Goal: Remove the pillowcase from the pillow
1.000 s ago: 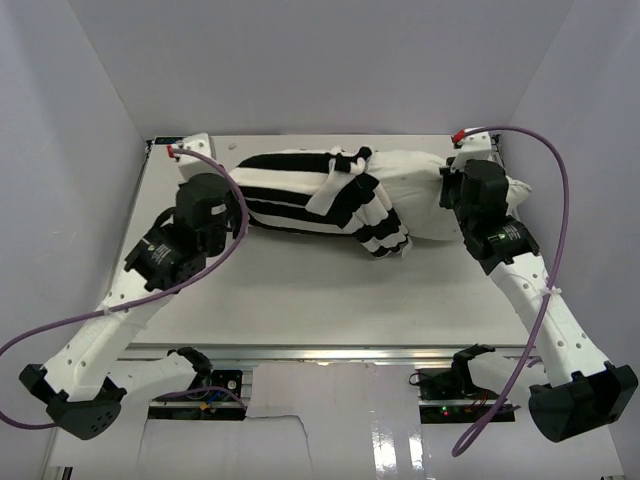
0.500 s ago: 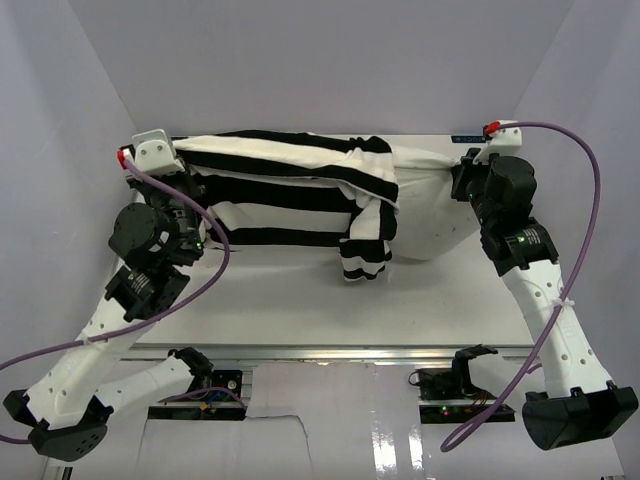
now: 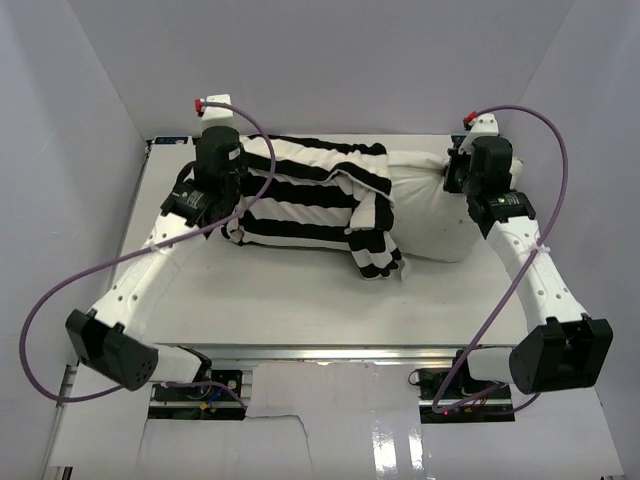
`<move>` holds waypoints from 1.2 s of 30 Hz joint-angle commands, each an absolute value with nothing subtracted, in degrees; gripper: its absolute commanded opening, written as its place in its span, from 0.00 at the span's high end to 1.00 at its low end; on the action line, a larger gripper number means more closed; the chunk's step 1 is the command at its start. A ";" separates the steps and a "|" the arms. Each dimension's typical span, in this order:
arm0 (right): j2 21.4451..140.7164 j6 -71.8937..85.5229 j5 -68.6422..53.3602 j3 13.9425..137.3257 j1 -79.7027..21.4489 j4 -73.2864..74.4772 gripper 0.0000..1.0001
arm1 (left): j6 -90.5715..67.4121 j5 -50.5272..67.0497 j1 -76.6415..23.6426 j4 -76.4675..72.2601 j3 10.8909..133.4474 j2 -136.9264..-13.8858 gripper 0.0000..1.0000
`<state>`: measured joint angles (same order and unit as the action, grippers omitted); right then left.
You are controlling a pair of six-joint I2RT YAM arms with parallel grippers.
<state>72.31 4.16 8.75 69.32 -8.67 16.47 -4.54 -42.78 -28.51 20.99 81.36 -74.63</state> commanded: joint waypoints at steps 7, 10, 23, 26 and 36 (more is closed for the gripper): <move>88.65 1.93 4.75 76.73 -7.12 15.65 0.89 | -17.49 6.40 -11.34 31.90 88.06 -87.87 0.82; 93.41 1.85 3.61 79.44 -7.12 16.25 0.66 | -15.65 7.03 -10.99 34.62 90.95 -91.74 0.38; 88.96 4.83 3.43 78.15 -7.21 18.99 0.10 | -18.63 2.81 -26.97 31.47 81.94 -78.05 0.08; 82.72 4.66 0.89 74.01 -7.21 18.19 0.10 | -19.86 4.47 -31.63 26.91 77.88 -79.36 0.09; 61.89 2.11 -0.80 54.24 -22.38 19.34 0.09 | -20.04 8.26 -41.04 13.99 70.49 -89.55 0.10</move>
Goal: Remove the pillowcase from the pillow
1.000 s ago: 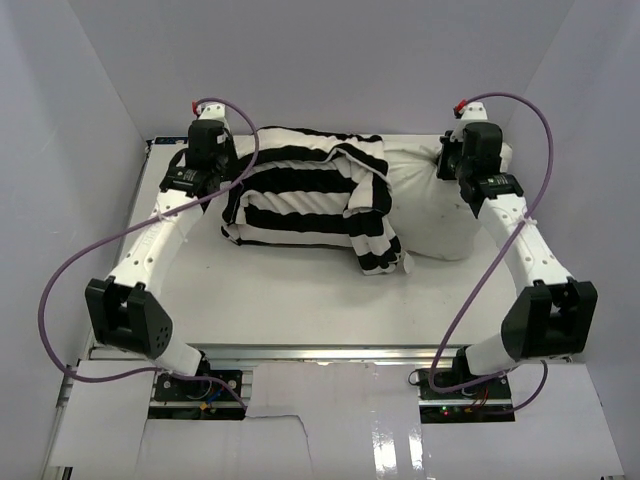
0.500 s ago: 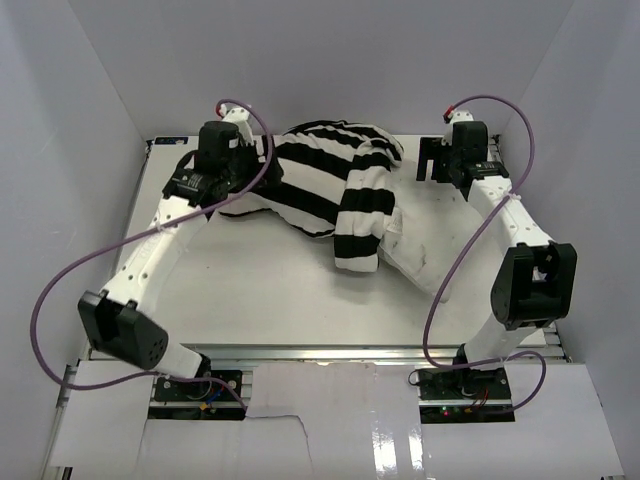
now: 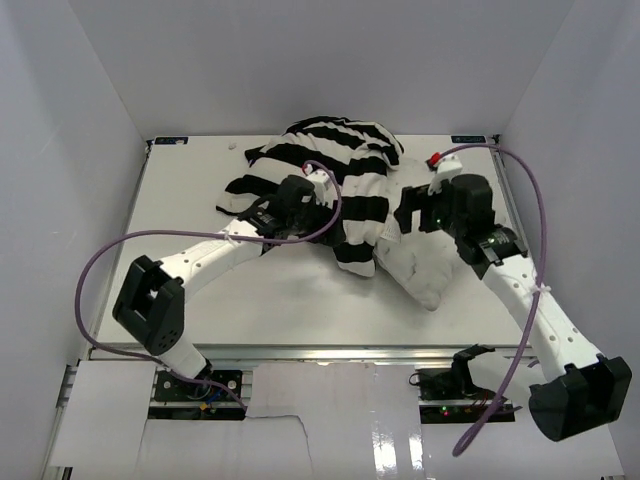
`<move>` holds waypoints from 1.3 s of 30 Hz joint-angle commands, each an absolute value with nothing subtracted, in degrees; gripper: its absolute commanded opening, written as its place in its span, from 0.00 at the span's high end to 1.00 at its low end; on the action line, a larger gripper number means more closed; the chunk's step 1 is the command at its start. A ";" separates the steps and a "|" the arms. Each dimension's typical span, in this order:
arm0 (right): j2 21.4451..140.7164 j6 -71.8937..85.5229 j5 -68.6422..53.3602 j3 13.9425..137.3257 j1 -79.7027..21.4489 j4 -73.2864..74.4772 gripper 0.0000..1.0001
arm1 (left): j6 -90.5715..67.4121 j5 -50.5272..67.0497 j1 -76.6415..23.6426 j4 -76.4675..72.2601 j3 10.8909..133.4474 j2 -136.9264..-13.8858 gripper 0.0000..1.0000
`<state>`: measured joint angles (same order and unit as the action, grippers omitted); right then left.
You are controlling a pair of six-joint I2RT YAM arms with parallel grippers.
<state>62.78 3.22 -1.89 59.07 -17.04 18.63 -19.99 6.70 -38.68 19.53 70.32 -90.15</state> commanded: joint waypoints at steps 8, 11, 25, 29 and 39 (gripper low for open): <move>60.38 7.64 11.86 44.74 -31.02 16.88 0.10 | -21.36 8.88 -42.98 7.73 70.75 -97.63 0.11; 59.94 8.17 14.85 42.89 -32.95 17.05 0.10 | -20.92 5.11 -42.98 8.43 73.20 -100.45 0.49; 67.14 10.81 29.88 41.48 -34.02 16.79 0.07 | -24.44 -21.00 -33.50 15.73 76.29 -90.54 1.00; 68.64 12.92 36.11 41.31 -30.69 16.43 0.05 | -24.43 -21.01 -29.63 16.96 75.76 -86.41 1.00; 60.65 8.00 17.44 41.12 -9.58 12.83 0.04 | -24.78 -13.60 -26.72 18.63 74.27 -82.18 1.00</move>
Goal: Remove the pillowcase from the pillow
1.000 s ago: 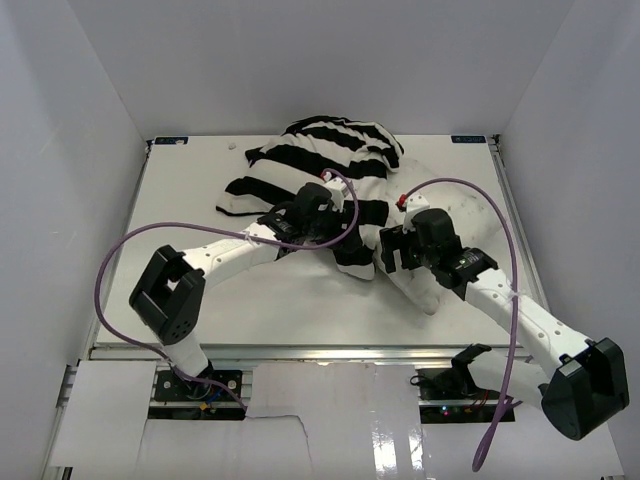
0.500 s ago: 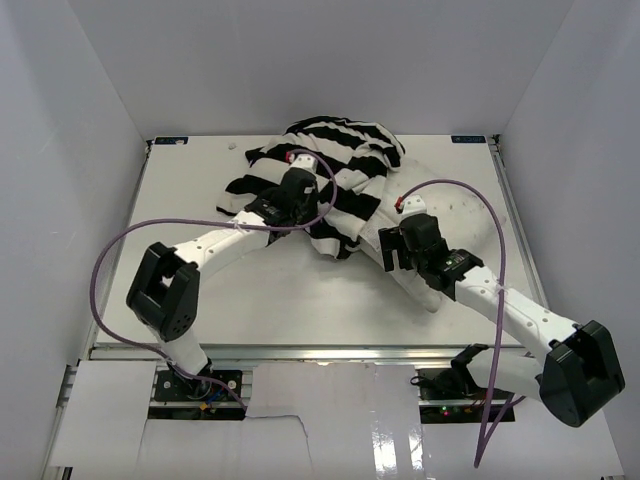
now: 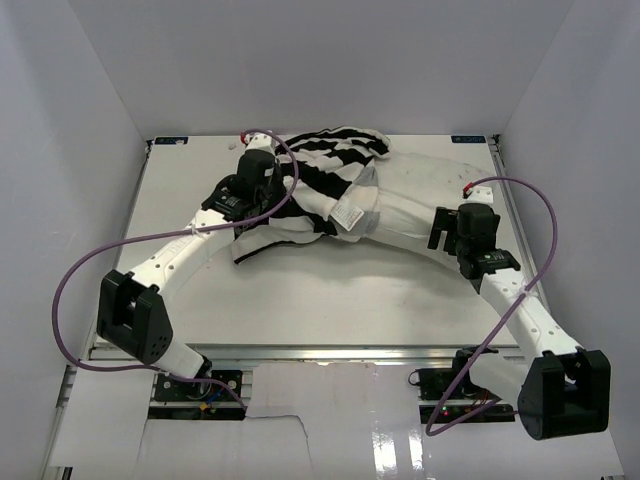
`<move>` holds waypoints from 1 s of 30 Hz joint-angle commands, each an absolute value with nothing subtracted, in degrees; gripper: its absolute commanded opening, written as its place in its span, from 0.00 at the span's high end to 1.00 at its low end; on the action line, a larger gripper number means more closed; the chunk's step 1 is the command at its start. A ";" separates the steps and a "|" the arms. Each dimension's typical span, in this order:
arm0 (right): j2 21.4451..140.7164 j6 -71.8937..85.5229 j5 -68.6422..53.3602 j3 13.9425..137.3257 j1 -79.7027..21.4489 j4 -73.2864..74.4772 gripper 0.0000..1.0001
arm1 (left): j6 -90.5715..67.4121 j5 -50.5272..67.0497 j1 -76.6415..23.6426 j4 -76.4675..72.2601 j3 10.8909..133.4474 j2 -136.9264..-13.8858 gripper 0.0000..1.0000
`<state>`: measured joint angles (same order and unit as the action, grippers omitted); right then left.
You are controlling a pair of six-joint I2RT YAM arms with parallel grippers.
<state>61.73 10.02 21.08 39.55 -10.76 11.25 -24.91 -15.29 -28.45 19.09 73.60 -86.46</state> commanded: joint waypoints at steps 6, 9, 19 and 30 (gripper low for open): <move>53.54 4.66 2.74 44.20 -13.35 13.88 0.03 | -24.70 1.65 -26.81 16.34 71.10 -76.65 0.29; 51.68 2.03 -3.23 47.28 -16.69 15.38 0.03 | -24.87 1.15 -26.72 18.72 69.71 -74.72 0.22; 67.02 -6.32 8.08 51.85 -27.16 15.21 0.07 | -31.02 -10.99 -24.61 15.58 49.95 -68.39 0.19; 82.44 -5.45 15.99 56.34 -26.98 13.80 0.30 | -33.31 -15.38 -22.16 10.55 42.10 -71.44 0.18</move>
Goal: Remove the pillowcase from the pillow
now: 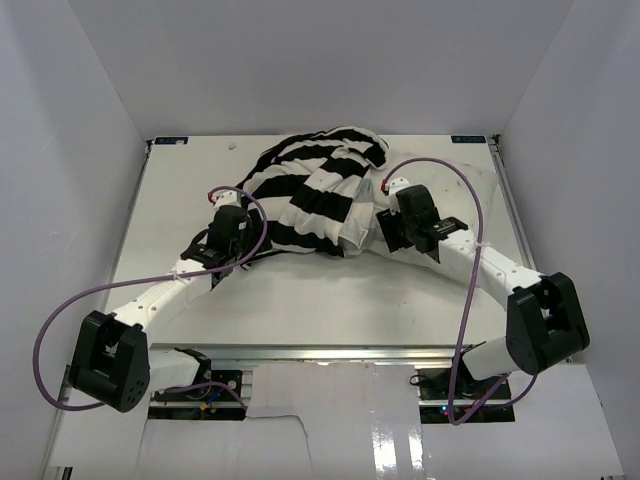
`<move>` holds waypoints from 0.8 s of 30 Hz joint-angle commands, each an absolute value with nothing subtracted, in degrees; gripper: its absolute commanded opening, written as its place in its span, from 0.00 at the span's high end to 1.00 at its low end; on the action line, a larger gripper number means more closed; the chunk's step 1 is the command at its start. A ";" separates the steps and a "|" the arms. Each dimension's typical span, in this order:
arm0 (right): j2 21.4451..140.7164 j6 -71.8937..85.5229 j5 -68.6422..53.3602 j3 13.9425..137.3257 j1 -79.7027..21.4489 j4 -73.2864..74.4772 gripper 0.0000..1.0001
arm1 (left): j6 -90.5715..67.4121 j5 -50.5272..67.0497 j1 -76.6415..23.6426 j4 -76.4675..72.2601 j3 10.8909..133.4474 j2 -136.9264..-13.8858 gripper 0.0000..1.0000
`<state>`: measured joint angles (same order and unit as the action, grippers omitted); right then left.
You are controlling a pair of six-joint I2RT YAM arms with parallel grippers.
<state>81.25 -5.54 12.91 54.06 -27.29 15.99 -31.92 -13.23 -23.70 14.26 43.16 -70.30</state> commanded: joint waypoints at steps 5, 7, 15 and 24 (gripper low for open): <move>83.93 -5.89 16.26 55.55 -26.28 12.39 0.61 | -33.31 -14.94 -20.30 8.88 40.61 -73.83 0.18; 83.58 -5.89 15.47 55.37 -26.02 11.95 0.71 | -33.13 -15.20 -20.04 8.79 40.43 -74.09 0.17; 78.59 -5.54 11.96 53.35 -25.05 9.49 0.92 | -30.93 -10.55 -19.95 2.90 37.79 -73.65 0.17; 75.67 -4.83 10.55 53.70 -24.96 8.97 0.92 | -34.45 -7.72 -20.04 1.23 37.18 -78.92 0.57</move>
